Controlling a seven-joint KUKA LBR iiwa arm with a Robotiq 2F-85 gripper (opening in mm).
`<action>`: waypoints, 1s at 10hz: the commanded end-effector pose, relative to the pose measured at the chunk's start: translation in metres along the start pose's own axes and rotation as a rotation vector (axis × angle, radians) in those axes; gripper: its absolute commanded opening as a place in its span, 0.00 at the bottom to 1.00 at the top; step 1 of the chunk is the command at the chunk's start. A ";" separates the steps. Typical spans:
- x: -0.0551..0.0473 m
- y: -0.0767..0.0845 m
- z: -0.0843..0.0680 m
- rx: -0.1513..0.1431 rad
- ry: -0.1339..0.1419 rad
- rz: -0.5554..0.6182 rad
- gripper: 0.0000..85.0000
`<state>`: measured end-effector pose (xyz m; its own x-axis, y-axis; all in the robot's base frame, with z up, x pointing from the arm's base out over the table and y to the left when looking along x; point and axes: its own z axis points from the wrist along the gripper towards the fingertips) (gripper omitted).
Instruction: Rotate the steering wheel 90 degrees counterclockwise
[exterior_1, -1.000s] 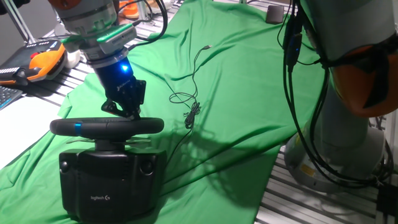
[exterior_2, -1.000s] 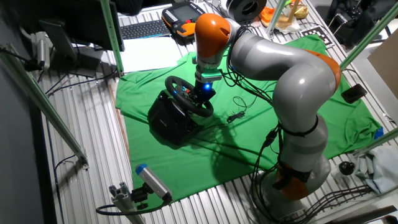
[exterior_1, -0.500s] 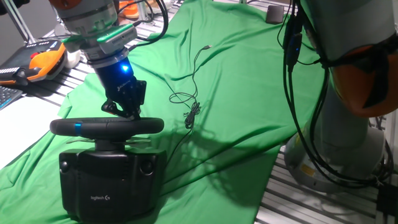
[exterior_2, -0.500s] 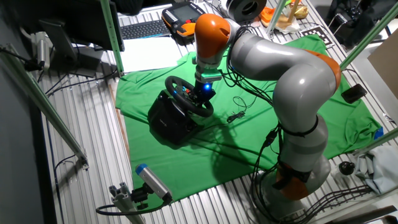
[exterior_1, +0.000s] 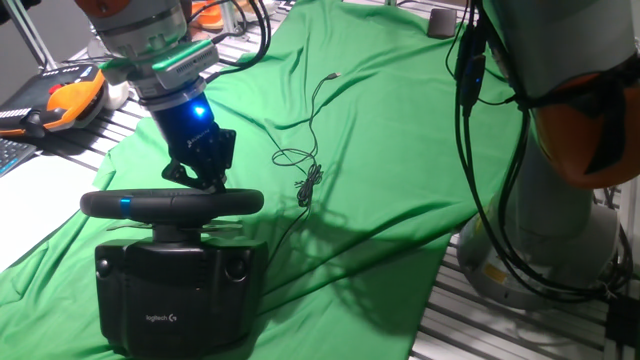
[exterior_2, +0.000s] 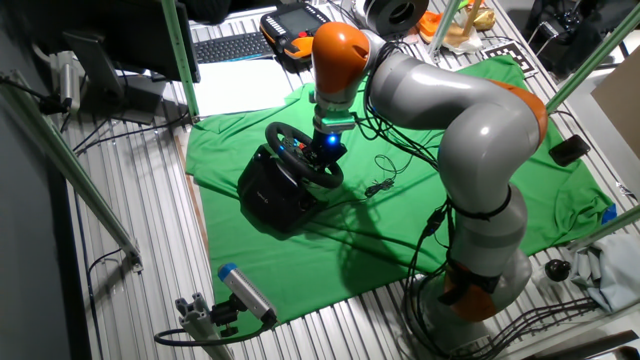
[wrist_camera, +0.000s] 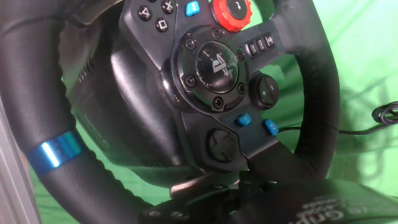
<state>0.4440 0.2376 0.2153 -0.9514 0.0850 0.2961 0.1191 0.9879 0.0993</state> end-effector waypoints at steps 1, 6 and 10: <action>0.000 0.000 0.000 0.000 -0.003 0.011 0.00; 0.000 0.000 0.000 0.004 -0.031 0.058 0.00; 0.000 0.000 0.000 0.006 -0.039 0.073 0.00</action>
<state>0.4439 0.2377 0.2153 -0.9507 0.1612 0.2647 0.1866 0.9797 0.0737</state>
